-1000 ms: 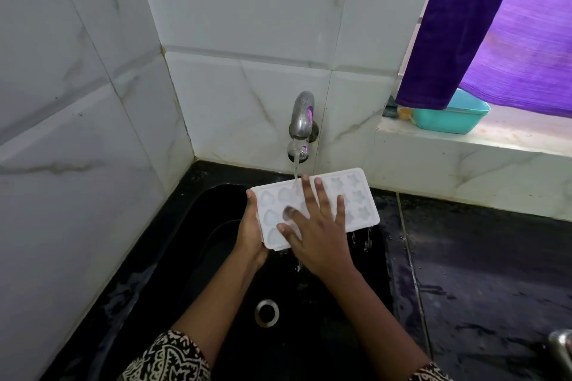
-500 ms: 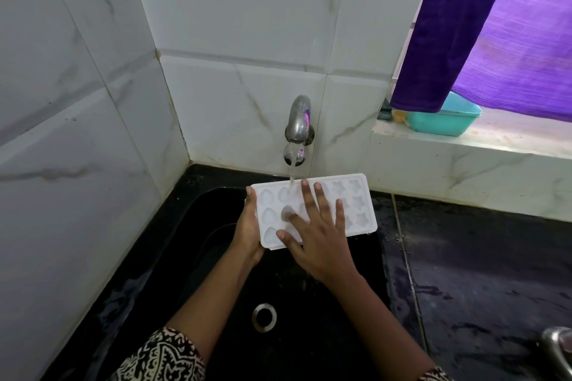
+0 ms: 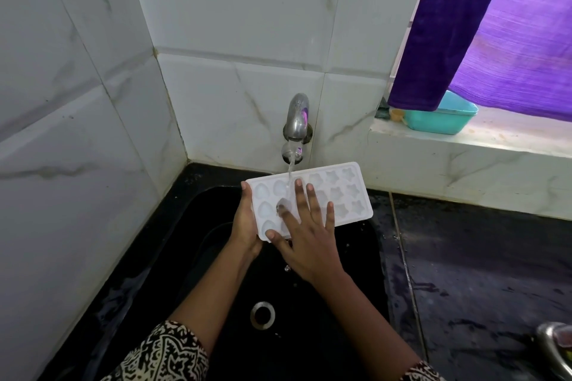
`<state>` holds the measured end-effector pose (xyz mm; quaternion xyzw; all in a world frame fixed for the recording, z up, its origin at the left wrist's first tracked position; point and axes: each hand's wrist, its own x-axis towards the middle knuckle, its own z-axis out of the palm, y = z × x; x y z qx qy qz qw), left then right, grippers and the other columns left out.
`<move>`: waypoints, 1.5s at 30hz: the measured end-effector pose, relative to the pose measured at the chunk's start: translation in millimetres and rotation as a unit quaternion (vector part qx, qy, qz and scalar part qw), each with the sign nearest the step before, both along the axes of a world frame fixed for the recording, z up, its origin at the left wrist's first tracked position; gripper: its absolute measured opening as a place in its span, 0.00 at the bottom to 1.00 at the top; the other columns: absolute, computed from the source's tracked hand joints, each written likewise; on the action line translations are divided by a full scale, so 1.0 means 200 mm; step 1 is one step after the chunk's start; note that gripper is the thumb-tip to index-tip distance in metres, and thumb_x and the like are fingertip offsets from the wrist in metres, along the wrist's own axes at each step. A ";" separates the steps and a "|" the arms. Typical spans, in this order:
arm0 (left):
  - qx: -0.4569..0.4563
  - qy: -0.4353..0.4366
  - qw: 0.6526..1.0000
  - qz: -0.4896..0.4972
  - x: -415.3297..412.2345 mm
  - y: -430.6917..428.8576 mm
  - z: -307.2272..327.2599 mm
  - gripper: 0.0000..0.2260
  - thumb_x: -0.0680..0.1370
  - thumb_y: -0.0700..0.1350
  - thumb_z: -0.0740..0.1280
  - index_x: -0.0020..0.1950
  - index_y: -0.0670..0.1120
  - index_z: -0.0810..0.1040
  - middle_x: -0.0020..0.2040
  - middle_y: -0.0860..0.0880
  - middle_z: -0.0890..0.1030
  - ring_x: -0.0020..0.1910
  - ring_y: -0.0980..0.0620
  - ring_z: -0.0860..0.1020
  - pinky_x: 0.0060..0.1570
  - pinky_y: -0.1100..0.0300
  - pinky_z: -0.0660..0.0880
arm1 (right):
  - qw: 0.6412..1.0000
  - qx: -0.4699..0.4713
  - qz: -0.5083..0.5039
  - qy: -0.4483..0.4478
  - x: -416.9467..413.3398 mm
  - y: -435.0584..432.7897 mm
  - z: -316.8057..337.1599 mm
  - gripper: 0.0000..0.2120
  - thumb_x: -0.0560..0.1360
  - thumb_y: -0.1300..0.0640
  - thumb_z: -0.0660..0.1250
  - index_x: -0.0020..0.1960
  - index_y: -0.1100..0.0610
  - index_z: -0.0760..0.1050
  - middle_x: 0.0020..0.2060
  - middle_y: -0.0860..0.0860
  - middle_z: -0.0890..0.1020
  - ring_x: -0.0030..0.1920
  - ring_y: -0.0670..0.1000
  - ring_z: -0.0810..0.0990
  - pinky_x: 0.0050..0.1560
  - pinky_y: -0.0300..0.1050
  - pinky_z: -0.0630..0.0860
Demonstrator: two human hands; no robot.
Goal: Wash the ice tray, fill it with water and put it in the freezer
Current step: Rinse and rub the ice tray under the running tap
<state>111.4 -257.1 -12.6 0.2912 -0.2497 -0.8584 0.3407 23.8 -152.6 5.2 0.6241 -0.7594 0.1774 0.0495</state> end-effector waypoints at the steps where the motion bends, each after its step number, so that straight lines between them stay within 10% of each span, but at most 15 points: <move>1: -0.001 0.000 1.000 -0.001 0.01 -0.01 0.00 0.35 0.77 0.70 0.49 0.64 0.43 0.76 0.60 0.39 0.81 0.58 0.40 0.81 0.54 0.46 0.78 | 1.000 0.007 0.007 -0.008 -0.01 0.00 0.00 0.31 0.75 0.31 0.43 0.70 0.44 0.66 0.76 0.49 0.39 0.74 0.48 0.31 0.70 0.55 0.28; 18: 0.016 0.020 1.000 -0.015 0.04 0.03 -0.02 0.35 0.76 0.71 0.50 0.58 0.43 0.80 0.56 0.38 0.83 0.50 0.38 0.83 0.41 0.46 0.81 | 0.998 0.027 0.032 0.052 -0.10 0.03 0.08 0.24 0.76 0.34 0.49 0.64 0.41 0.72 0.75 0.47 0.39 0.75 0.50 0.33 0.70 0.58 0.29; 25: 0.021 -0.006 1.000 -0.004 0.02 0.05 -0.06 0.38 0.75 0.72 0.51 0.68 0.44 0.74 0.62 0.38 0.80 0.61 0.37 0.79 0.61 0.41 0.74 | 0.997 0.063 0.013 -0.046 -0.01 0.08 0.03 0.29 0.75 0.31 0.48 0.71 0.44 0.64 0.75 0.47 0.35 0.72 0.48 0.27 0.69 0.56 0.28; 29: 0.031 -0.004 1.000 0.003 0.01 0.07 -0.07 0.37 0.75 0.72 0.50 0.66 0.44 0.75 0.60 0.39 0.81 0.57 0.38 0.81 0.55 0.42 0.77 | 0.987 0.074 0.006 -0.145 -0.04 0.16 0.00 0.25 0.76 0.33 0.53 0.69 0.43 0.66 0.73 0.43 0.30 0.70 0.44 0.23 0.70 0.58 0.32; 39: 0.013 0.012 1.000 0.022 -0.02 0.05 -0.02 0.35 0.77 0.71 0.49 0.65 0.45 0.75 0.59 0.40 0.82 0.56 0.39 0.82 0.47 0.46 0.81 | 0.998 0.043 -0.009 -0.041 0.01 0.14 0.02 0.24 0.76 0.34 0.52 0.65 0.46 0.70 0.75 0.49 0.35 0.73 0.49 0.28 0.70 0.57 0.32; 45: 0.023 0.015 0.999 0.023 0.00 0.02 -0.03 0.37 0.76 0.71 0.49 0.67 0.43 0.74 0.62 0.39 0.80 0.60 0.38 0.79 0.62 0.42 0.73 | 0.998 0.043 0.036 -0.007 0.00 0.08 0.01 0.25 0.75 0.33 0.52 0.60 0.49 0.73 0.75 0.47 0.35 0.73 0.48 0.28 0.67 0.54 0.25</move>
